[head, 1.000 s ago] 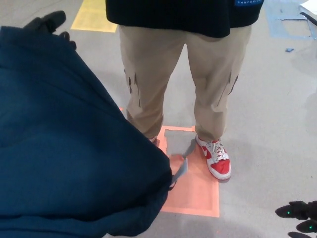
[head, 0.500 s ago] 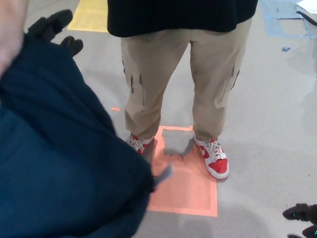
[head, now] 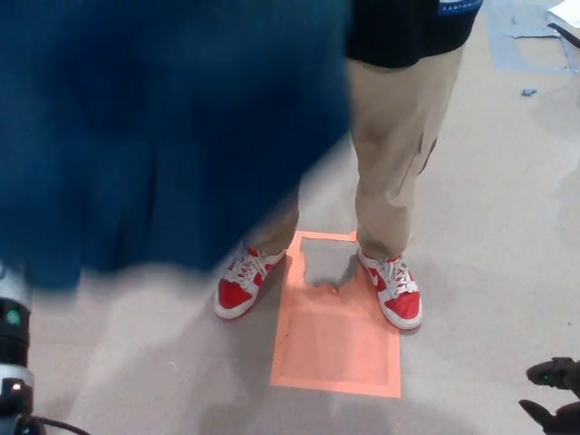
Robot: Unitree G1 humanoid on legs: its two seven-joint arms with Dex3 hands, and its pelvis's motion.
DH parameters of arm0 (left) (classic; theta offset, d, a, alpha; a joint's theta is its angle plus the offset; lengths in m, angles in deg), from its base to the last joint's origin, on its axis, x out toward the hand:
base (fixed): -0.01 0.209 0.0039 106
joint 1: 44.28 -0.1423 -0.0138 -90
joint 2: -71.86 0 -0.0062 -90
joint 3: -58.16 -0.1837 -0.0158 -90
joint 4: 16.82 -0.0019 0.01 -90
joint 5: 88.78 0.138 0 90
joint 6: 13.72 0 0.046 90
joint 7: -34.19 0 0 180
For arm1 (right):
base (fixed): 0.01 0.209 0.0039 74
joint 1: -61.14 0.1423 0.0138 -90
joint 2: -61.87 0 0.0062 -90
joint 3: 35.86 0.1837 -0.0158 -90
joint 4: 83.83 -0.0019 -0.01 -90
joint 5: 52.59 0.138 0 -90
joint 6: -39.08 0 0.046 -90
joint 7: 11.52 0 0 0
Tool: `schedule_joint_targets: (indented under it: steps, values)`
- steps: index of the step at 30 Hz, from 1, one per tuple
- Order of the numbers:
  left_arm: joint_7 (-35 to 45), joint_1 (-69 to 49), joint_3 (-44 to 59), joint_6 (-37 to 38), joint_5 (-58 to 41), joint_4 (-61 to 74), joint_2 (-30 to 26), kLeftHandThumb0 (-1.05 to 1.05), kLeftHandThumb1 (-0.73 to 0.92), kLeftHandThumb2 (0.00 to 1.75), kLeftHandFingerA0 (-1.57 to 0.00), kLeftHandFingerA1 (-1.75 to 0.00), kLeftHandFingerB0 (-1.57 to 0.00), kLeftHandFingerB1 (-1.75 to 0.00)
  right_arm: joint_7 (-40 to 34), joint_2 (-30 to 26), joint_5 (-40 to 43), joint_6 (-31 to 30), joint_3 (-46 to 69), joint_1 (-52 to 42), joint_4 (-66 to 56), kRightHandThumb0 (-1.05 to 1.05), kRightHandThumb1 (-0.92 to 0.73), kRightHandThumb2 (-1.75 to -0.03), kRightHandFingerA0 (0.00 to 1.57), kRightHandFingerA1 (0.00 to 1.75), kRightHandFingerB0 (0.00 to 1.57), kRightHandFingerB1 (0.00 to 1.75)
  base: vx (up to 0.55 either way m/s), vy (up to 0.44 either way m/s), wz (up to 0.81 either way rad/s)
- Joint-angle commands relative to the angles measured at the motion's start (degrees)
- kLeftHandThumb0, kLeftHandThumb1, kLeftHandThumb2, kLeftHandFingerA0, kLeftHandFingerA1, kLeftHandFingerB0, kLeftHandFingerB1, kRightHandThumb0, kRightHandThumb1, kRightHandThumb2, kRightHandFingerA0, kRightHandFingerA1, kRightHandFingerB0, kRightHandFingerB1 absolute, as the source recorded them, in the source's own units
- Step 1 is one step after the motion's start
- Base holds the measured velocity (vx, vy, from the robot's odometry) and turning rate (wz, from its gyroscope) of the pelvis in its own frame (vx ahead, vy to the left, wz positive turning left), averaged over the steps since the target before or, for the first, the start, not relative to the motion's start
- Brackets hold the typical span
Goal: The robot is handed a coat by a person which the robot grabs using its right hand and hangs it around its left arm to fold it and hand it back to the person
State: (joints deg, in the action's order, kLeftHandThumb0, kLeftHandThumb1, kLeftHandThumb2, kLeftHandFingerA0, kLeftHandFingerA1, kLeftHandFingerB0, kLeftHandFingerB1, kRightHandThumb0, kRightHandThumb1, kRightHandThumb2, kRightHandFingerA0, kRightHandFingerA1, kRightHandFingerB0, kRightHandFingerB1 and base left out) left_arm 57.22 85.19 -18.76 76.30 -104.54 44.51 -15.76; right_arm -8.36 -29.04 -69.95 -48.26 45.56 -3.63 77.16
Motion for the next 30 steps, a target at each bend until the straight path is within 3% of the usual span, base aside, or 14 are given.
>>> schedule_joint_targets:
  steps: [1,7,8,9,10,11,12,13,22,23,26,27,28,30]
  values:
    - [0.27,-1.11,0.47,-3.22,-1.66,0.46,-0.34,-0.74,0.66,0.88,-0.18,-0.42,-0.13,-0.39,-6.89,0.33,1.44,0.09,2.61,0.27,2.30,-0.57,-0.78,-0.64,0.33,0.33,0.31,0.32,0.00,0.000,0.00]
    - [0.31,-1.62,0.93,-2.18,-1.68,-1.66,-0.73,-0.70,0.78,0.62,-0.27,-0.34,-0.17,-0.29,-7.14,0.63,2.19,1.47,4.70,-0.08,2.79,-0.55,-0.77,-0.63,0.32,0.34,0.31,0.32,0.00,0.000,0.00]
    - [1.43,-2.56,1.46,-1.75,-2.21,-2.60,-1.10,-0.67,0.79,0.63,-0.24,-0.34,-0.16,-0.30,-7.80,0.69,2.19,1.32,4.88,-0.06,2.87,-0.64,-0.64,-0.93,0.29,0.48,0.25,0.45,0.00,0.000,0.00]
    - [2.28,-4.20,1.93,-0.97,-2.37,-3.31,-1.54,-0.66,0.80,0.63,-0.24,-0.35,-0.15,-0.30,-7.86,0.82,2.22,1.61,5.02,-0.33,2.82,-0.63,-0.64,-0.94,0.30,0.49,0.24,0.45,0.00,0.000,0.00]
    - [2.40,-4.83,2.17,-0.72,-2.35,-3.72,-1.69,-0.65,0.80,0.63,-0.25,-0.34,-0.16,-0.30,-7.75,0.83,2.21,1.70,5.11,-0.30,2.84,-0.56,-0.77,-0.63,0.34,0.35,0.33,0.33,0.00,0.000,0.00]
    - [2.46,-5.53,2.47,-0.47,-2.28,-4.21,-1.85,-0.65,0.80,0.63,-0.25,-0.34,-0.16,-0.30,-7.59,0.84,2.21,1.77,5.22,-0.22,2.89,-0.56,-0.77,-0.63,0.34,0.35,0.33,0.33,0.00,0.000,0.00]
    - [2.98,-8.21,3.06,-1.13,-2.61,-4.16,-2.29,-0.69,0.68,0.84,-0.17,-0.41,-0.12,-0.39,-7.50,0.81,2.34,2.02,5.43,-0.08,2.91,-0.56,-0.77,-0.63,0.34,0.35,0.33,0.33,0.00,0.000,0.00]
    - [3.67,-9.60,3.60,-0.75,-3.03,-4.67,-2.39,-0.35,0.55,1.08,0.00,-0.47,0.00,-0.48,-7.30,0.79,2.48,2.33,5.63,-0.03,2.88,-0.63,-0.63,-0.94,0.29,0.49,0.24,0.45,0.00,0.000,0.00]
    - [5.12,-20.05,6.32,8.08,-0.84,-19.43,-3.97,-0.34,0.60,1.10,0.00,-0.47,0.00,-0.48,-7.82,0.85,2.17,2.97,5.43,-0.96,2.60,-0.61,-0.63,-0.92,0.32,0.50,0.24,0.45,0.00,0.000,0.00]
    - [4.25,-20.48,6.07,9.05,0.05,-21.00,-4.21,-0.33,0.63,1.13,0.00,-0.47,0.00,-0.48,-7.34,0.80,2.33,3.03,5.51,-1.07,2.56,-0.52,-0.77,-0.63,0.33,0.35,0.30,0.32,0.00,0.000,0.00]
    - [-0.46,-23.18,3.62,16.88,5.69,-29.04,-6.06,-0.33,0.65,1.15,0.00,-0.47,0.00,-0.47,-7.24,0.87,1.88,3.38,4.89,-1.76,2.55,-0.59,-0.62,-0.92,0.32,0.50,0.22,0.44,0.00,0.000,0.00]
    - [-1.92,-23.64,3.05,18.16,6.69,-30.87,-6.45,-0.59,0.89,0.66,-0.23,-0.37,-0.18,-0.33,-7.28,0.97,1.83,3.39,4.81,-1.88,2.66,-0.51,-0.76,-0.62,0.35,0.35,0.31,0.33,0.00,0.000,0.00]
    - [-2.24,-24.02,2.93,18.56,6.77,-32.60,-6.71,-0.56,0.90,0.67,-0.21,-0.35,-0.18,-0.32,-7.16,1.02,1.90,3.45,4.80,-2.10,2.72,-0.56,-0.59,-0.89,0.31,0.50,0.21,0.44,0.00,0.000,0.00]
    - [-3.73,-25.07,3.42,16.82,6.04,-36.56,-6.93,-0.56,0.87,0.66,-0.27,-0.35,-0.23,-0.32,-6.57,1.00,2.08,3.27,4.80,-2.40,2.82,-0.49,-0.76,-0.63,0.34,0.35,0.31,0.32,0.00,0.000,0.00]
